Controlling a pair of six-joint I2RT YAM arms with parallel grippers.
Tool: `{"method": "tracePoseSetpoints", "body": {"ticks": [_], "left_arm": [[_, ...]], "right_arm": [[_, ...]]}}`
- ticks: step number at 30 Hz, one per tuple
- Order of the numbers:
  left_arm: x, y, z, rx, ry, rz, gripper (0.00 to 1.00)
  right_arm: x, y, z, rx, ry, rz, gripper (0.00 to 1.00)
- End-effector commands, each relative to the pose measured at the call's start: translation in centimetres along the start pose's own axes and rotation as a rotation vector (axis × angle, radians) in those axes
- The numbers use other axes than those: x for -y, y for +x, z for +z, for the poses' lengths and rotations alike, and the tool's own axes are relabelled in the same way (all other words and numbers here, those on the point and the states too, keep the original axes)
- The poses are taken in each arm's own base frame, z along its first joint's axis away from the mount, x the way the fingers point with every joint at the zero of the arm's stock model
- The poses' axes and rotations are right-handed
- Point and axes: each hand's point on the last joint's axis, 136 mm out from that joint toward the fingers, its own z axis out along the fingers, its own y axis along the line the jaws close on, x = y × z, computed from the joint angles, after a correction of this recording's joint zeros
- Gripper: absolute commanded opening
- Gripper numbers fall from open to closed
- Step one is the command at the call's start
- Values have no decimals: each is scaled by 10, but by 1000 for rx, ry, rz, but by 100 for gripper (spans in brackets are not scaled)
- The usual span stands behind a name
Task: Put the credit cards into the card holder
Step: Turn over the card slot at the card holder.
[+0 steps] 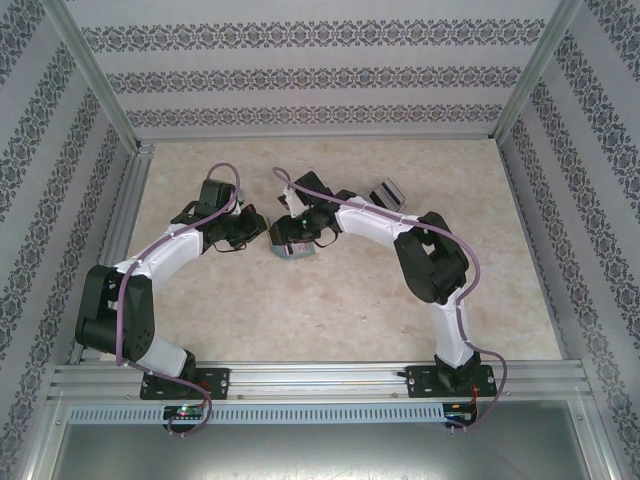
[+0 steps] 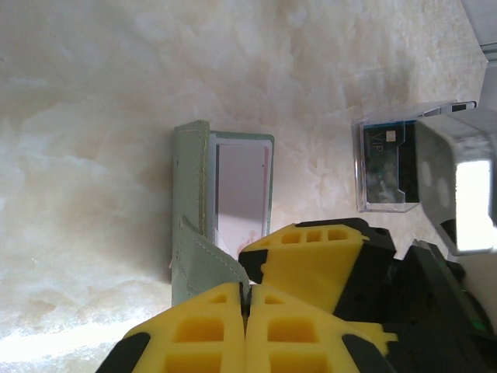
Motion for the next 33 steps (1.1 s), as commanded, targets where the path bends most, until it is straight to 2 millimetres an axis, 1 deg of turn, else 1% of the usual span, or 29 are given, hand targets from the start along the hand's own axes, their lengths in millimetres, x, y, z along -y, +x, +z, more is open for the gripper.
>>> {"method": "tracePoseSetpoints", "body": {"ticks": [1,8,10,23,27,31,33], "left_arm": [[8,-6,-1,18,9,31,0],[6,-5,0,15,6,31,0],[7,-6,-1,17,6,31,0],[4,-5,0,16,1,32,0],[3,-4,1,15,-1,29,0],[1,-3,1,14,-8,30,0],[-1,-3,1,14,-16,32,0]], "right_arm": [[1,0,4,-7,26,-23,51],[6,0,5,-7,40,-17,50],[7,0,4,-6,42,-14,47],[19,2,-2,2,82,-3,41],[22,2,-5,7,81,6,31],[21,2,-7,10,69,11,17],[23,3,-9,12,72,16,14]]}}
